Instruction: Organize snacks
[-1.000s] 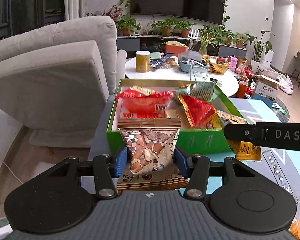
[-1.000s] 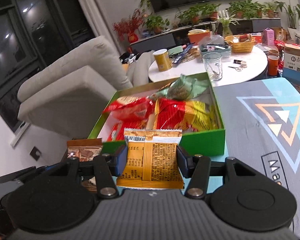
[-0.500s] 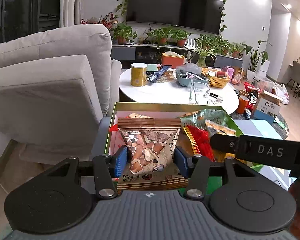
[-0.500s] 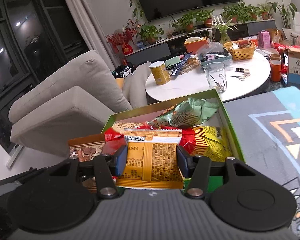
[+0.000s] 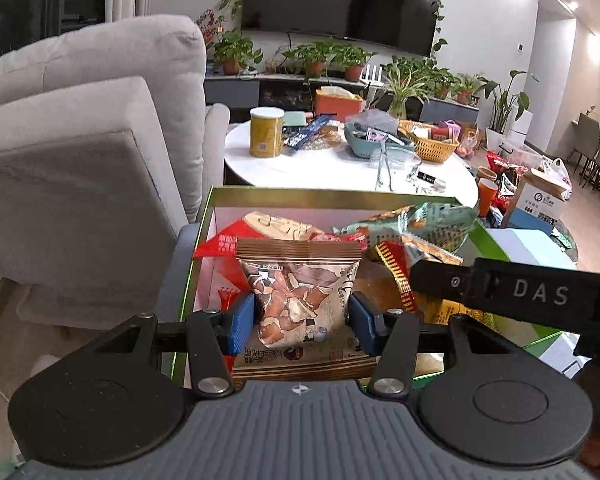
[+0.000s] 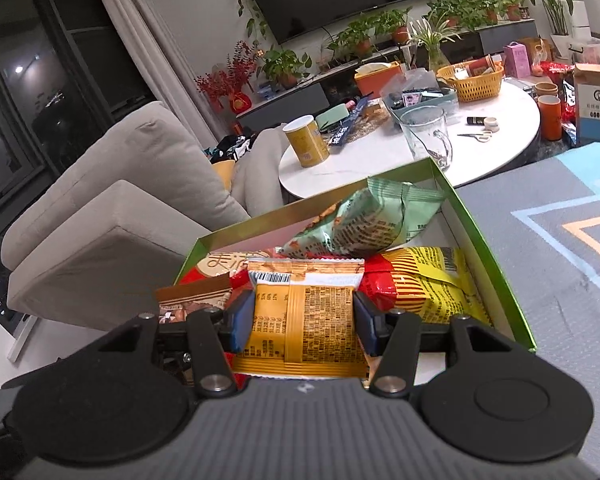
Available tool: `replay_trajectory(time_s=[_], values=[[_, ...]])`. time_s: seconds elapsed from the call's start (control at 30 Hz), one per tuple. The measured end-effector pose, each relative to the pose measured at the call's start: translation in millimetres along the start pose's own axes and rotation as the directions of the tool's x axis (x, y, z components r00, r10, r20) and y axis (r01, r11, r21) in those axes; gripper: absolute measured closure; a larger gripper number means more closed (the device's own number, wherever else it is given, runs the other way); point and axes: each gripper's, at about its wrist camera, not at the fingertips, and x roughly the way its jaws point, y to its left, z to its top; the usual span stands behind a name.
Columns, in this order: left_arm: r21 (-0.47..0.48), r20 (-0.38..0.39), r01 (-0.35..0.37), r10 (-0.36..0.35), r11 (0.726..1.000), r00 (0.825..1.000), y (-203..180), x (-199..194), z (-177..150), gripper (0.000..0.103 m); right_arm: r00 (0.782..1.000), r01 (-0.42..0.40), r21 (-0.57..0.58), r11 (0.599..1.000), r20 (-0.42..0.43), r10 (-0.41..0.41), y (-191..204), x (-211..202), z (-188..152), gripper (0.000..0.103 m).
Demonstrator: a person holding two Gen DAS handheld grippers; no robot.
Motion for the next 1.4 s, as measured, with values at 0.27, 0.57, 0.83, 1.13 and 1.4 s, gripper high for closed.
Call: replay_trajectory(time_s=[0.27, 0.57, 0.83, 1.13, 1.4], values=[[0.017, -0.019, -0.012, 0.012, 1.0, 1.0, -3, 3, -2, 0.05, 0.999, -0.028, -0.014, 1.0, 0.015, 0.028, 6, -3, -2, 0.048], [0.045, 0.017, -0.039, 0.038, 0.998, 0.999, -9, -15, 1, 0.044, 1.0, -0.013, -0.014, 1.0, 0.026, 0.013, 8, -19, 2, 0.048], [0.045, 0.042, -0.051, 0.049, 0.998, 0.998, -12, -48, -5, 0.04, 0.999, -0.012, -0.049, 0.999, 0.029, 0.013, 18, -45, -1, 0.048], [0.049, 0.052, -0.05, 0.048, 0.998, 0.998, -19, -90, -21, 0.039, 1.0, -0.013, -0.093, 0.996, 0.022, 0.015, 28, -79, -13, 0.048], [0.054, 0.046, -0.064, 0.061, 0.997, 0.997, -22, -123, -42, 0.039, 0.999, -0.029, -0.137, 0.99, 0.017, 0.031, 36, -105, -25, 0.048]])
